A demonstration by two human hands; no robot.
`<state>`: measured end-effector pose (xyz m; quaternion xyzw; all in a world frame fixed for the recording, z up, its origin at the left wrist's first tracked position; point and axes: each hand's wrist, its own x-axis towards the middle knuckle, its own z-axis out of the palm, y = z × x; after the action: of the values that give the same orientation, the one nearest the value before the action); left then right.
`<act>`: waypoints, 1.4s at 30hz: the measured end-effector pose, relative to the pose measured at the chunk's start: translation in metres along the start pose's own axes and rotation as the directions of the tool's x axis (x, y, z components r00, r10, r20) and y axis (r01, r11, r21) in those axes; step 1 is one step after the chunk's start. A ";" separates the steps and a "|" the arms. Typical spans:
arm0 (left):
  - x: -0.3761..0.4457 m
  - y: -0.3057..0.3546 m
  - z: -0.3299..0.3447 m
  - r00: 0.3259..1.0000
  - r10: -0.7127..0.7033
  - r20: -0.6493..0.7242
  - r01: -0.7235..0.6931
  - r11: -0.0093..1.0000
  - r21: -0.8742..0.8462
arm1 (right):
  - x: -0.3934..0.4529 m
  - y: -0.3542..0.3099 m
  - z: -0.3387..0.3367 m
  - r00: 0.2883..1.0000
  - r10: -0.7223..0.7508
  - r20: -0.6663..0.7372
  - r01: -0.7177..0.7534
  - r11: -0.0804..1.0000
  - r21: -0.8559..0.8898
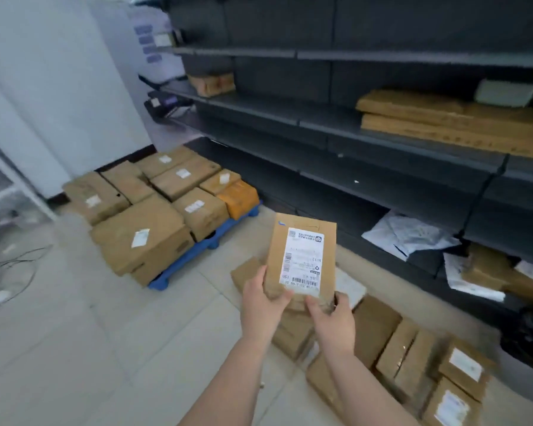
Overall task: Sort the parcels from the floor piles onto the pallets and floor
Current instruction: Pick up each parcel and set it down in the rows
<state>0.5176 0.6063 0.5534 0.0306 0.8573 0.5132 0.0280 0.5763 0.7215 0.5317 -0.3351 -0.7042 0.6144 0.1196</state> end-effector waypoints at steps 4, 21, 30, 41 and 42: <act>0.031 -0.029 -0.100 0.991 -0.027 -0.130 0.030 0.999 0.018 | -0.020 -0.036 0.102 0.990 -0.050 0.135 0.057 0.997 -0.045; 0.214 -0.161 -0.318 0.935 -0.173 -0.310 0.165 0.985 -0.052 | 0.012 -0.110 0.424 0.918 -0.114 0.381 0.116 0.993 0.019; 0.372 -0.191 -0.379 0.883 -0.252 -0.396 0.248 0.967 -0.063 | 0.118 -0.165 0.569 0.860 -0.118 0.497 0.169 0.984 -0.058; 0.545 -0.251 -0.427 0.942 -0.260 -0.213 0.242 0.964 -0.111 | 0.214 -0.183 0.716 0.927 -0.036 0.372 0.086 0.989 -0.119; 0.563 -0.257 -0.434 0.948 -0.263 -0.178 0.248 0.963 -0.102 | 0.221 -0.185 0.731 0.937 -0.028 0.349 0.076 0.990 -0.123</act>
<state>-0.0844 0.1497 0.5220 -0.1310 0.8319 0.5391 0.0133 -0.0735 0.2802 0.4948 -0.2104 -0.7626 0.6115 -0.0126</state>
